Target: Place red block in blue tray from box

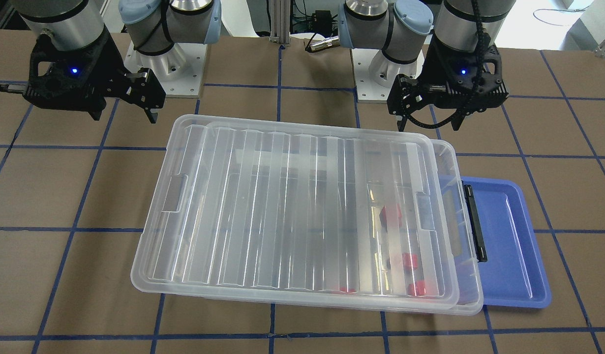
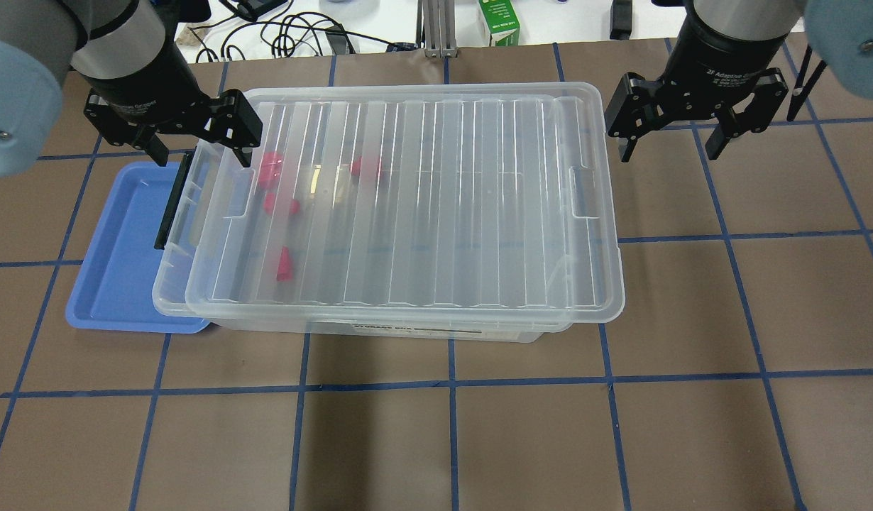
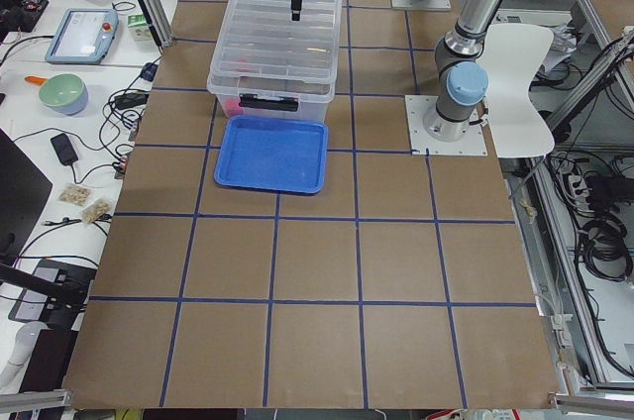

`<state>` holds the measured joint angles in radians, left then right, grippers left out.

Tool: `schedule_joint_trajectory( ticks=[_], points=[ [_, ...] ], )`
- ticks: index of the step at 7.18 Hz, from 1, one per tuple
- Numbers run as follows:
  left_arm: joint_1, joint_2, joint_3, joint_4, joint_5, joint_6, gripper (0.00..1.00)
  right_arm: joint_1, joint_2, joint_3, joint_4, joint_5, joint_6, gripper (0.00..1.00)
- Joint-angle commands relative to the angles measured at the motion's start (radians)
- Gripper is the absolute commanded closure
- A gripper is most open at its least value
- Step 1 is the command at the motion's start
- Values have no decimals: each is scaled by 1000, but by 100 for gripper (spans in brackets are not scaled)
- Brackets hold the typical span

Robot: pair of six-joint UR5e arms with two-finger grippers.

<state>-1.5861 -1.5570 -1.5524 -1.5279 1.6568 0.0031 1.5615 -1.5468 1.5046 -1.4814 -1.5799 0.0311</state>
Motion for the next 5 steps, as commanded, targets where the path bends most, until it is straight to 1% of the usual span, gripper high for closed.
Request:
schedule_joint_trajectory(
  ticks=[1,2,3,4,5],
  points=[
    [0,2,0,0,0,0,0,-14,69,13,-34,11,13,0],
    [0,3,0,0,0,0,0,-14,97,13,-107,12,13,0],
    [0,3,0,0,0,0,0,-14,125,13,-135,12,13,0],
    [0,3,0,0,0,0,0,-21,170,14,-140,-3,41,0],
    [0,3,0,0,0,0,0,-24,206,14,-167,3,79,0]
  ],
)
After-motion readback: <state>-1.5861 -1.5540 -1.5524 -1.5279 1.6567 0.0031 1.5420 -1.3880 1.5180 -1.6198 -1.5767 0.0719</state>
